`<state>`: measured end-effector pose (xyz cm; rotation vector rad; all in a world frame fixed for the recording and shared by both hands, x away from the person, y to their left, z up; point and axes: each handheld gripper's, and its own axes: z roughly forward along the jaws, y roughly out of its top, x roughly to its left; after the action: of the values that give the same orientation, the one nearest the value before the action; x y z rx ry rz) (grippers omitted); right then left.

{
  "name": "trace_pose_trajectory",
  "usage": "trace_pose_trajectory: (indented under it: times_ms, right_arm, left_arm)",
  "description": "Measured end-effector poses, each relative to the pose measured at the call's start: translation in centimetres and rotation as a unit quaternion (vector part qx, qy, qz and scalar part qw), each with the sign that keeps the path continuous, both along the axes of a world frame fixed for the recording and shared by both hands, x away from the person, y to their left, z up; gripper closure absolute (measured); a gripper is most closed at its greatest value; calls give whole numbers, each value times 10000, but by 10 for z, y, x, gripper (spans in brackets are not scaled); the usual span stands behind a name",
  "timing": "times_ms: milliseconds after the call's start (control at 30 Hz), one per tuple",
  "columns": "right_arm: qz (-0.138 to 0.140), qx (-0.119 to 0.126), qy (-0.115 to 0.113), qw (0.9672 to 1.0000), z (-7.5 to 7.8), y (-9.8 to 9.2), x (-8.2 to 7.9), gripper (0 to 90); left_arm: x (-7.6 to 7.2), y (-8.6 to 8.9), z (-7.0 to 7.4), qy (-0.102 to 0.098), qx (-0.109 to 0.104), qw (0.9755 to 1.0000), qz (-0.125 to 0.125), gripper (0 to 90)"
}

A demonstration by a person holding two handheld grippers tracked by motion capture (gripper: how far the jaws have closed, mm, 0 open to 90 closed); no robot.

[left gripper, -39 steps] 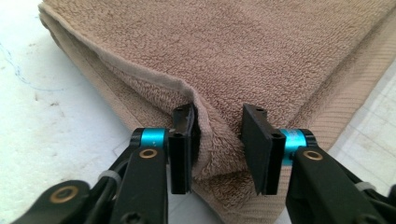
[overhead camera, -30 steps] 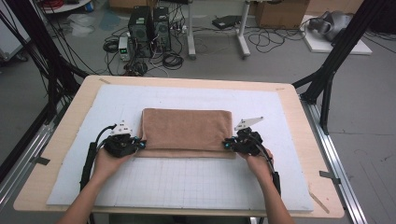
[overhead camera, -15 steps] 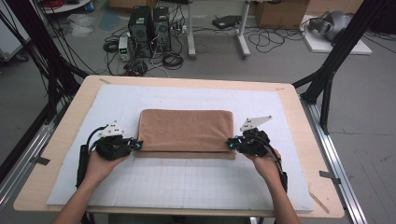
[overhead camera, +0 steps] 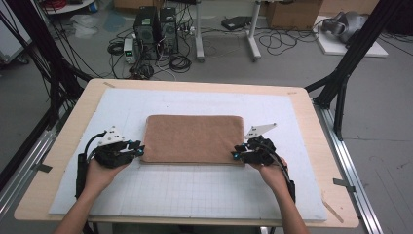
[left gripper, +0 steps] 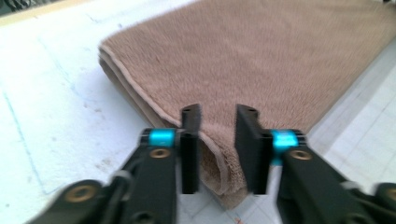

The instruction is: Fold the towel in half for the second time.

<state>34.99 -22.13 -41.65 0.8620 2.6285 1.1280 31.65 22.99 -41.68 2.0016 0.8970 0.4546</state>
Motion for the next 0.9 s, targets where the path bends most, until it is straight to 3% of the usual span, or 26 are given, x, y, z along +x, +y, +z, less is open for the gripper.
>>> trace_pose_trajectory:
  times_ms: [133,267,367,500,767,900]
  right_arm:
    - [24,-171,109,9998,-9,3,-2,700]
    - [57,-187,122,9997,-9,2,-3,700]
    - [21,-32,176,9998,-11,-1,-4,678]
    - [-34,40,50,10000,-8,-2,-6,601]
    - [-436,296,-79,9986,-5,-9,-8,295]
    - [-490,390,-145,9979,-2,-10,-11,229]
  left_arm:
    - [3,-7,-14,246,449,9986,-120,762]
    - [2,-8,-19,185,611,9979,-113,738]
    - [2,-5,-21,204,457,9987,-6,708]
    - [1,-1,-17,148,230,9996,92,625]
    - [-4,0,-12,83,13,9999,69,414]
    - [-8,1,-10,141,-102,9998,37,316]
